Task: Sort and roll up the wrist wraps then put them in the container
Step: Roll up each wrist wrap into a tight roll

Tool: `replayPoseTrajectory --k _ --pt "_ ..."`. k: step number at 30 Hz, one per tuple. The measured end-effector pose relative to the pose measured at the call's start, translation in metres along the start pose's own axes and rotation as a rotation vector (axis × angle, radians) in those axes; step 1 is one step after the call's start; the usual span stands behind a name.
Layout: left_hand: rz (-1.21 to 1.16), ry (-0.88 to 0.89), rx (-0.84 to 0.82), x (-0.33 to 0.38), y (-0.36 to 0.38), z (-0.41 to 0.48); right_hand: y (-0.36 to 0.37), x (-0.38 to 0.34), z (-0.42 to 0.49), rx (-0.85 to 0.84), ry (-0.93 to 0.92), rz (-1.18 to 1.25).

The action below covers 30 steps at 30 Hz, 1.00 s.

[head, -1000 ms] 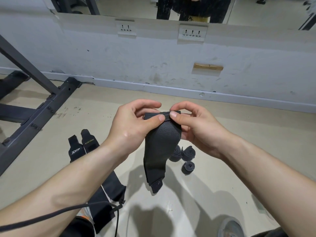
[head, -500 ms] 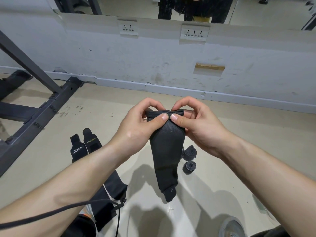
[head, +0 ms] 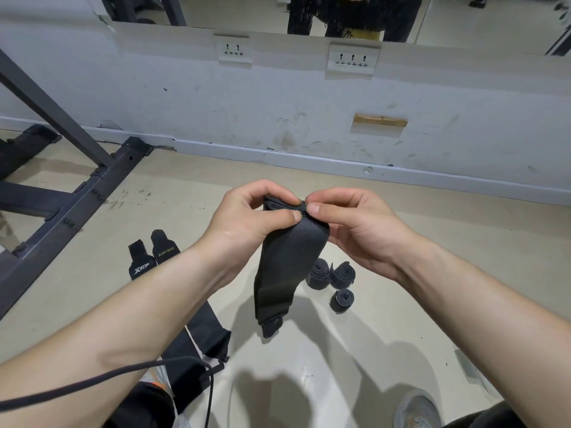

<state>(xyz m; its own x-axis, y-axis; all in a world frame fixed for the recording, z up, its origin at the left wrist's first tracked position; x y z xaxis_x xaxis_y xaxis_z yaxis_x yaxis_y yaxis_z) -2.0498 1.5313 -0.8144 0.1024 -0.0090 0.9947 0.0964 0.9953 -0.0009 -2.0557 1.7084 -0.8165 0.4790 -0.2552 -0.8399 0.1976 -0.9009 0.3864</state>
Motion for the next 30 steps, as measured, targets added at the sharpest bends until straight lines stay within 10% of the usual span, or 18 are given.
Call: replayPoseTrajectory --k 7,15,30 --pt "-0.272 -0.134 -0.089 0.0 -0.002 0.0 -0.003 0.0 0.003 0.076 -0.046 -0.032" --pt "0.116 -0.109 -0.062 -0.009 -0.005 0.0 -0.002 0.004 0.003 0.124 -0.05 -0.045" --pt "-0.112 -0.113 0.047 -0.006 -0.01 0.001 0.0 0.009 0.005 0.042 -0.049 -0.291"
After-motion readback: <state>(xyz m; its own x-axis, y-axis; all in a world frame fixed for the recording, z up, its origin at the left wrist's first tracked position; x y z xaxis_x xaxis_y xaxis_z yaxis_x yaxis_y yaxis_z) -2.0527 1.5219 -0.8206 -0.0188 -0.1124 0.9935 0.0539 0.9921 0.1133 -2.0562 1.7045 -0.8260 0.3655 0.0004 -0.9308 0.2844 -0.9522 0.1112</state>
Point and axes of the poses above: each hand's wrist, its own z-axis towards the middle knuckle, its own y-axis out of the palm, x = y × z, the point moved 1 cm from there along z, towards the middle knuckle, and after that the axes turned 11 degrees about y, right-handed, at the moved point
